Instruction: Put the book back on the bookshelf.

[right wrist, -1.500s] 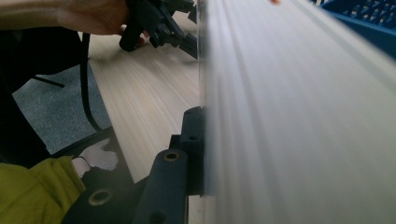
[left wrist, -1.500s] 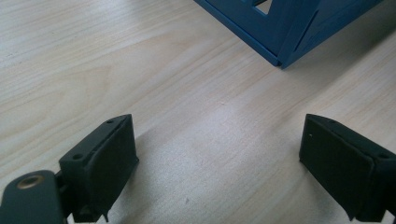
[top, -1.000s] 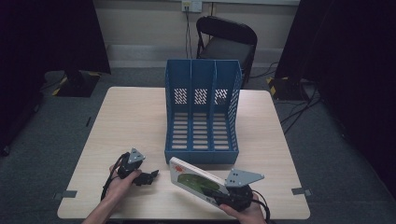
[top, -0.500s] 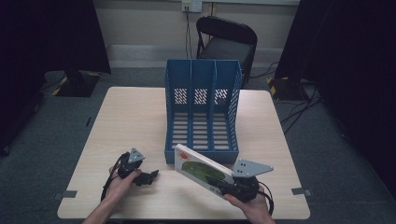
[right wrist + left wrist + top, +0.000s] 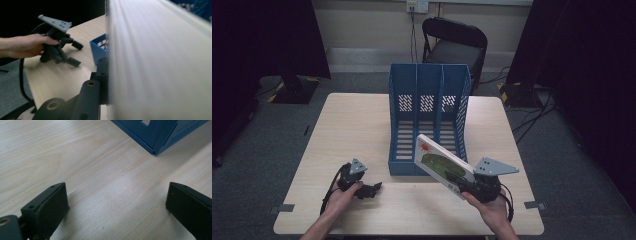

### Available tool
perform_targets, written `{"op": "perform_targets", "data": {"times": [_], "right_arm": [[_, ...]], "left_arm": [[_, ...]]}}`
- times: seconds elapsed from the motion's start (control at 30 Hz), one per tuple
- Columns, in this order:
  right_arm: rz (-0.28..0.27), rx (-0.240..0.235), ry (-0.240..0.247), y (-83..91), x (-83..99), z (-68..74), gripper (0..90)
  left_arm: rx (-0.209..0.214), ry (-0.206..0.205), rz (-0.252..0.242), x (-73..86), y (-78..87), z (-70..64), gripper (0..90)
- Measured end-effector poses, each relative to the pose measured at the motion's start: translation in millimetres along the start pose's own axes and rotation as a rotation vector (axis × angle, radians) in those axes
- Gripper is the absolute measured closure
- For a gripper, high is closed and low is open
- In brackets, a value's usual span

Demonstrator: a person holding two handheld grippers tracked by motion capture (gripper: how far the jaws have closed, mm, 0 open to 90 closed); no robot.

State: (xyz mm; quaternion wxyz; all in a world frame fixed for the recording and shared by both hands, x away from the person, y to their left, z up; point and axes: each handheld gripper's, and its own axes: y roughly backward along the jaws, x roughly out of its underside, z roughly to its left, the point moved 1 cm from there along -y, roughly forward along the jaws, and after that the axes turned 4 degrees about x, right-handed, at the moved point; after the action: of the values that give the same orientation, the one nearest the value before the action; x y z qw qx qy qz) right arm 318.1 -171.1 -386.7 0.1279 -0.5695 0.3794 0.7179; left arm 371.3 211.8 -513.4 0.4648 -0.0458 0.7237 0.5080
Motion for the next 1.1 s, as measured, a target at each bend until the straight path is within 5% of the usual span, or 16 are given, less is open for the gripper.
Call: {"op": "perform_targets", "data": {"times": [0.57, 1.1], "right_arm": [[-0.012, 0.201, -0.069, 6.2, -11.3, -32.4, 76.9], [-0.011, 0.316, -0.085, -6.0, -25.7, -50.5, 76.9]], "left_arm": [[-0.006, 0.0, 0.002, -0.1, -0.2, -0.1, 3.1], [-0.006, 0.004, 0.01, -0.3, -0.9, 0.6, 0.0]]}}
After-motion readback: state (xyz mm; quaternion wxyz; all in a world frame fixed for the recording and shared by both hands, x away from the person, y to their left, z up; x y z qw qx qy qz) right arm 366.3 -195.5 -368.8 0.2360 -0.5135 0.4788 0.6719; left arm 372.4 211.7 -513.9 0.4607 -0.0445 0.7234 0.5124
